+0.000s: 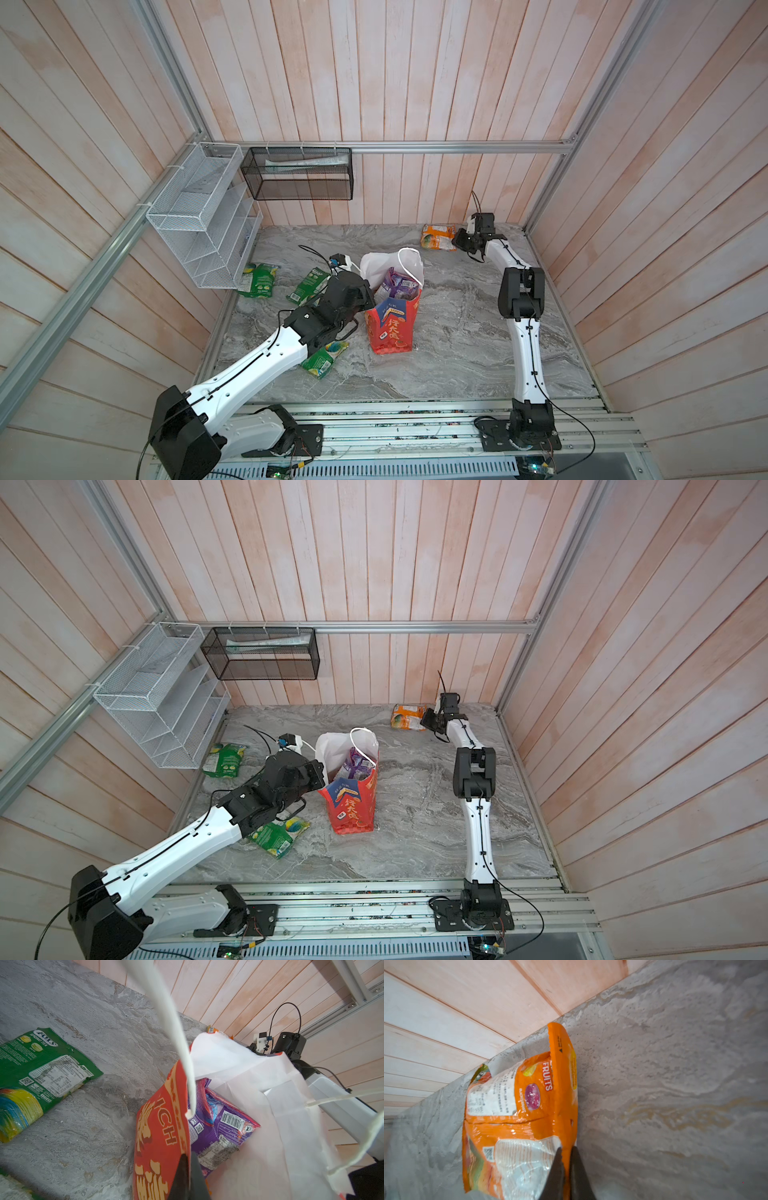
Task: Place the snacks into the paper bag
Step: 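Close the right gripper on the orange packet's edge and lift it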
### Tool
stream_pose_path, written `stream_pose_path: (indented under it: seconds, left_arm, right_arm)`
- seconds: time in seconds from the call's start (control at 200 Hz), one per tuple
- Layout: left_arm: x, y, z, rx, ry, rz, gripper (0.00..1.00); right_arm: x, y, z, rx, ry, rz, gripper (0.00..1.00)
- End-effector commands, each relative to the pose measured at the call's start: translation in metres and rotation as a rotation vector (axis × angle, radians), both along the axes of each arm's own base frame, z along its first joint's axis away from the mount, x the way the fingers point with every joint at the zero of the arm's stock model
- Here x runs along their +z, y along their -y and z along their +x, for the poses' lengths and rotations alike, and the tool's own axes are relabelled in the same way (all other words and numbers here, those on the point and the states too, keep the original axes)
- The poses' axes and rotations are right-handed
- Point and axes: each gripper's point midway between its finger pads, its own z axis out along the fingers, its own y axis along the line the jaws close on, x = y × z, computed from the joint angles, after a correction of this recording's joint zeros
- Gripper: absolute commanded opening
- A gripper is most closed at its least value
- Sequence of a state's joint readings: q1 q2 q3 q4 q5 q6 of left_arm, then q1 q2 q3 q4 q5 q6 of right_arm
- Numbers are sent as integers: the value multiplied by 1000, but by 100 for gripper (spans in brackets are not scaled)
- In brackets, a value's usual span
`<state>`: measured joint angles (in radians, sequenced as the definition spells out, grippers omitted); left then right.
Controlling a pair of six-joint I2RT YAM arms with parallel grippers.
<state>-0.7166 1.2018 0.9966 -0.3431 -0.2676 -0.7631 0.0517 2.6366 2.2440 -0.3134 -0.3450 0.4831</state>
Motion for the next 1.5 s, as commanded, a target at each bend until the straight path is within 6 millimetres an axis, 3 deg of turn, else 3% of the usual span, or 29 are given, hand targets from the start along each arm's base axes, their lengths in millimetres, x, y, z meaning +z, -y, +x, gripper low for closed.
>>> stream_pose_path:
  seconds: [0.0, 0.31, 0.575, 0.665, 0.8, 0.88, 1.025, 1.21, 1.326, 1.496]
  left_arm:
    - [-7, 0, 1, -1, -17, 32, 0]
    - [-6, -2, 0, 1, -11, 33, 0]
    - [-5, -5, 0, 14, -5, 43, 0]
    - [-6, -5, 1, 15, -7, 46, 0]
    - [-6, -6, 1, 17, -6, 49, 0]
    - [-6, -6, 1, 17, -4, 50, 0]
    - [-7, -6, 2, 21, -3, 58, 0]
    - [-7, -5, 2, 10, -3, 58, 0]
    - [-2, -4, -1, -1, 2, 51, 0]
    - [6, -7, -4, -2, 25, 29, 0]
  right_arm:
    - [-42, -9, -46, 39, -185, 5, 0]
    - [26, 4, -91, 2, -84, 86, 0]
    - [110, 15, -129, -63, 65, 171, 0]
    - [147, 15, -149, -87, 148, 212, 0]
    - [187, 11, -183, -121, 252, 278, 0]
    - [212, 6, -198, -115, 301, 279, 0]
    - [285, -6, -239, -96, 465, 286, 0]
    - [372, -50, -298, 3, 656, 247, 0]
    - [405, -77, -329, 84, 725, 255, 0]
    - [429, -98, -355, 164, 781, 273, 0]
